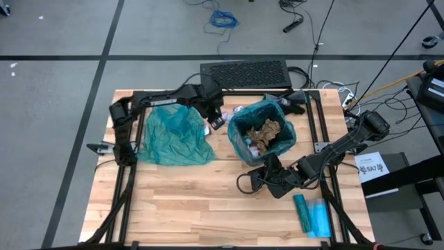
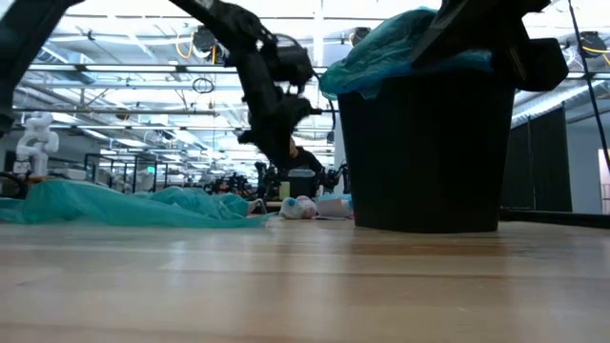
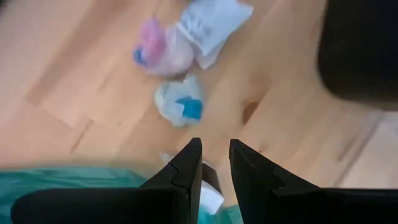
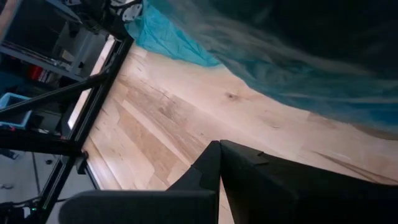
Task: Place trash/remove bag and relplace
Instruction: Put the blue trash bag into the trash bin
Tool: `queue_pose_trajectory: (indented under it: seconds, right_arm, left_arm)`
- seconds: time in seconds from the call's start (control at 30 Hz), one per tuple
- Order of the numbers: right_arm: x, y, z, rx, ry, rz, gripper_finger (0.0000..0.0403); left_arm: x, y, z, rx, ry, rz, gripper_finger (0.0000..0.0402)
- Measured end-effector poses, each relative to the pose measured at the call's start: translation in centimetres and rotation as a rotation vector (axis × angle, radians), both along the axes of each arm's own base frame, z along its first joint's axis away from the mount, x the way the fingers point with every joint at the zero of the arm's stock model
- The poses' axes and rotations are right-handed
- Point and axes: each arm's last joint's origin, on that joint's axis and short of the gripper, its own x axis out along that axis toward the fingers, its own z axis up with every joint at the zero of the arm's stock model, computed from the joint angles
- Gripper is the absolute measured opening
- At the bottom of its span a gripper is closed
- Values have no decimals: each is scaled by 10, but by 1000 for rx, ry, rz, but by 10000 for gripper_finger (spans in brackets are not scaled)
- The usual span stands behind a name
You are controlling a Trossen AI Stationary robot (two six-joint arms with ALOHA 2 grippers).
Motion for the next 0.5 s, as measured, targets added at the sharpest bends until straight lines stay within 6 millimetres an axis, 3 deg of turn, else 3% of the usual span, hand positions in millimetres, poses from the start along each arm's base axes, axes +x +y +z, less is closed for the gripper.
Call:
queue_pose_trajectory:
  seconds: [0.23, 0.5]
  right_arm:
    - [2, 2, 3, 22, -36, 1, 0]
    - [2, 2, 3, 22, -37, 1, 0]
  left_arm:
    - [9, 5, -34, -35, 75, -5, 80]
    - [14, 7, -27, -11, 24, -1, 80]
